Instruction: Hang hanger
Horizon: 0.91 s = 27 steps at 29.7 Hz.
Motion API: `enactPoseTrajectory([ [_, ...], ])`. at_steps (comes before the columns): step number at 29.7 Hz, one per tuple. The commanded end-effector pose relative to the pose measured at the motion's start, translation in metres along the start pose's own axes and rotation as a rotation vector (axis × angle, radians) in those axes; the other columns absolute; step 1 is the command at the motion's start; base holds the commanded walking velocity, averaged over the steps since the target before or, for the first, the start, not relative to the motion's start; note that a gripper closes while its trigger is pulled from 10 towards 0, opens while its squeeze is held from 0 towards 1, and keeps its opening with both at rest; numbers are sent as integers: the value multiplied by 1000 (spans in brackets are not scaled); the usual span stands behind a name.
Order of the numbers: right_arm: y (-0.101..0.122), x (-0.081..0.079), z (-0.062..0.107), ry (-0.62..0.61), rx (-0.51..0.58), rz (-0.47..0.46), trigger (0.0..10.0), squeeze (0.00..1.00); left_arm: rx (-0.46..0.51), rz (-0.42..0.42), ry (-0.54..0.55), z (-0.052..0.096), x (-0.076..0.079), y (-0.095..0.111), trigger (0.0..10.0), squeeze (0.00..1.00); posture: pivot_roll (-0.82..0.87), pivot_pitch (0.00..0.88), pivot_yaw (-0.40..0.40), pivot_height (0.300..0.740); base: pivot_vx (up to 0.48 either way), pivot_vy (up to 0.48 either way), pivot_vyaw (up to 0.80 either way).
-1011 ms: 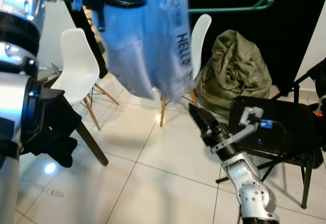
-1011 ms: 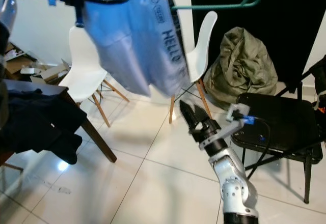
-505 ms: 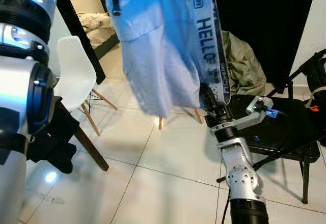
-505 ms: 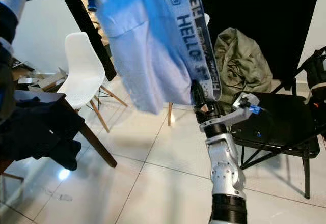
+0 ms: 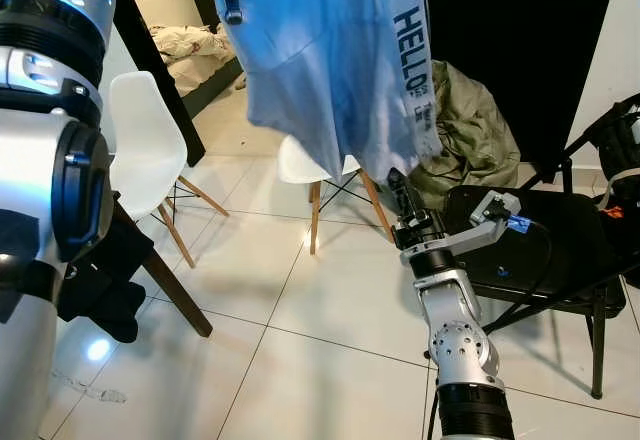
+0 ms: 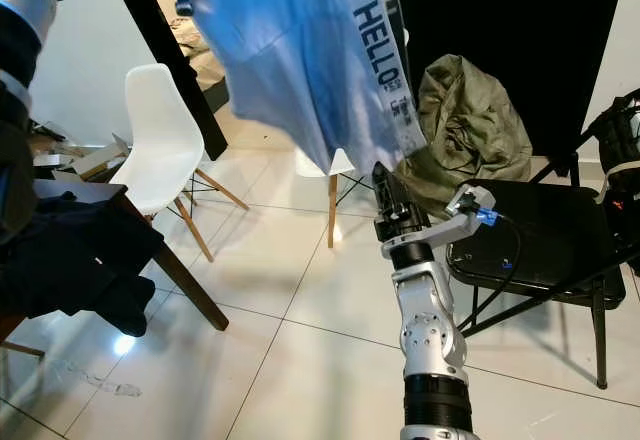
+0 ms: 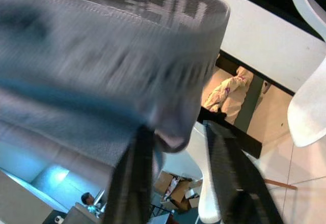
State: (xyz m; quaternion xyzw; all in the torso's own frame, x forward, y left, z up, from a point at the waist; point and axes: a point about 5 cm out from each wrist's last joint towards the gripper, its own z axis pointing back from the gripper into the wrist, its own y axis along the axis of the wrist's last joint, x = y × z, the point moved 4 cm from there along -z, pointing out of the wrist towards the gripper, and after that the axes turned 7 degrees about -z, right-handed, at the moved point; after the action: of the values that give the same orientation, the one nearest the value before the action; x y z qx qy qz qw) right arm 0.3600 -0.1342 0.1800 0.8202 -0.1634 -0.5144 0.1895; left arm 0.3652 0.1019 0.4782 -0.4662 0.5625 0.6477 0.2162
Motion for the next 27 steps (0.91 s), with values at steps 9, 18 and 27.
enactPoseTrajectory([
  [9,2,-10,-6,53,35,-35,0,0,15,0,3,4,-3,3,10000,0,-16,5,193,740,0,0,0],
  [18,12,-16,-4,102,63,-28,0,0,0,5,15,8,-3,-2,10000,0,-20,0,199,740,0,0,0],
  [27,63,-30,2,196,167,59,0,0,-82,49,74,27,1,-28,10000,0,-33,0,203,740,0,0,0],
])
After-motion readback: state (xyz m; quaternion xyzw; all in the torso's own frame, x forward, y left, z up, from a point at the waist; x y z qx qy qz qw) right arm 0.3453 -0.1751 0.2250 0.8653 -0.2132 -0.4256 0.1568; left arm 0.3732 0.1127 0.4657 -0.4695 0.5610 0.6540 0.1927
